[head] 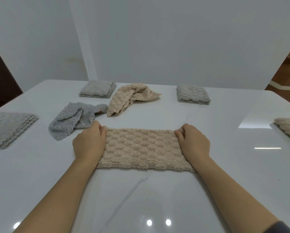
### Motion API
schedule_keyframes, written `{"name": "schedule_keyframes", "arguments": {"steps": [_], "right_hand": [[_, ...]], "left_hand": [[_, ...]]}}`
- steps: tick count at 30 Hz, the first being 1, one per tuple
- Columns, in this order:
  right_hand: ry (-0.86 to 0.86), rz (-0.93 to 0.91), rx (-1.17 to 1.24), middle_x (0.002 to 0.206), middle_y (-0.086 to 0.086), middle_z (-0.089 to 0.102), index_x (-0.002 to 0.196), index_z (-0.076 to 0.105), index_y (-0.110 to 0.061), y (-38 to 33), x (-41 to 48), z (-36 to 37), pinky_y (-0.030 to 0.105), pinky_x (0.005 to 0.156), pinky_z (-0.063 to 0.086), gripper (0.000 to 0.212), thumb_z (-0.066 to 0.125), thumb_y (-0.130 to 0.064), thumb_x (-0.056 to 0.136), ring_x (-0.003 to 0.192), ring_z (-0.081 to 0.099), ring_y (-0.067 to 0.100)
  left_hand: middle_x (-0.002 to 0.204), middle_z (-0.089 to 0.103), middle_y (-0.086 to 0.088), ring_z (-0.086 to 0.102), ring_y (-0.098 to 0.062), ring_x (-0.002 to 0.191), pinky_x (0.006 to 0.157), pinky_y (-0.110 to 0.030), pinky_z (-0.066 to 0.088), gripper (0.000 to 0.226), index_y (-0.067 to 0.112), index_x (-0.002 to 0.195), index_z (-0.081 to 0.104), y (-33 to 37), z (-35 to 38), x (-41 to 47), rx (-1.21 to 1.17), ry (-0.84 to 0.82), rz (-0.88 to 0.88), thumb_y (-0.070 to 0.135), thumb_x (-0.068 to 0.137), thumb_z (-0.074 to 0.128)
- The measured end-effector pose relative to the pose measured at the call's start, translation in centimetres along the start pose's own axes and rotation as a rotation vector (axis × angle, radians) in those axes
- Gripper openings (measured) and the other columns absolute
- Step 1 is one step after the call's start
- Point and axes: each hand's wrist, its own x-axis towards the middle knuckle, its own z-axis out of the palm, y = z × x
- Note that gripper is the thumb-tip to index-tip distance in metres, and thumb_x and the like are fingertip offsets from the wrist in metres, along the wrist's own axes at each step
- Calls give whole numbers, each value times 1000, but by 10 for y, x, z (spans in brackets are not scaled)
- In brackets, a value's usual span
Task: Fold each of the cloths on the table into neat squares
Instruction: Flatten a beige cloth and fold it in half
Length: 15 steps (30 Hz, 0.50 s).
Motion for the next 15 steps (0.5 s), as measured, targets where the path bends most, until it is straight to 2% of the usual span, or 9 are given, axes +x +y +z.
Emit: {"name": "schedule_keyframes", "arguments": {"steps": [2,4,6,8,12,15], "right_hand": [[0,-7,-23,100,-5,58,100,52,-22,-1,0,2,31,60,33,20,45,-41,99,83,59,22],[3,-10,-33,110,-3,57,113,52,-22,-3,0,2,31,60,35,24,46,-40,99,84,60,24],[-1,-14,-50,116,-1,55,122,50,-22,-4,-1,2,31,59,35,29,46,-40,99,85,61,25],[-11,-7,-63,119,0,54,126,48,-23,-4,-1,1,31,59,35,32,45,-40,99,84,61,25],[-21,-3,-65,120,1,53,127,48,-22,-4,-1,1,31,59,36,33,45,-41,99,86,62,26],[-16,-9,-60,119,2,53,127,49,-21,-3,-2,1,31,58,35,34,47,-40,99,84,62,26]], "left_hand": [[107,61,-11,58,-33,91,65,-38,41,25,11,112,57,0,-5,0,-23,38,20,29,95,56],[122,54,-14,53,-34,110,83,-47,44,36,7,124,54,4,-13,0,-79,87,104,23,92,59],[139,46,-12,43,-28,129,105,-48,36,45,7,136,46,22,-22,-7,-149,73,225,24,95,51],[154,31,-8,26,-23,143,118,-45,22,52,9,147,34,52,-29,-19,-229,-26,319,28,99,42],[164,-1,-1,-7,-14,150,122,-44,1,58,14,155,9,114,-20,-40,-221,-187,457,35,103,24],[164,-4,-3,-9,-15,150,122,-42,-5,58,13,155,6,132,1,-46,-153,-273,530,35,103,19]]}}
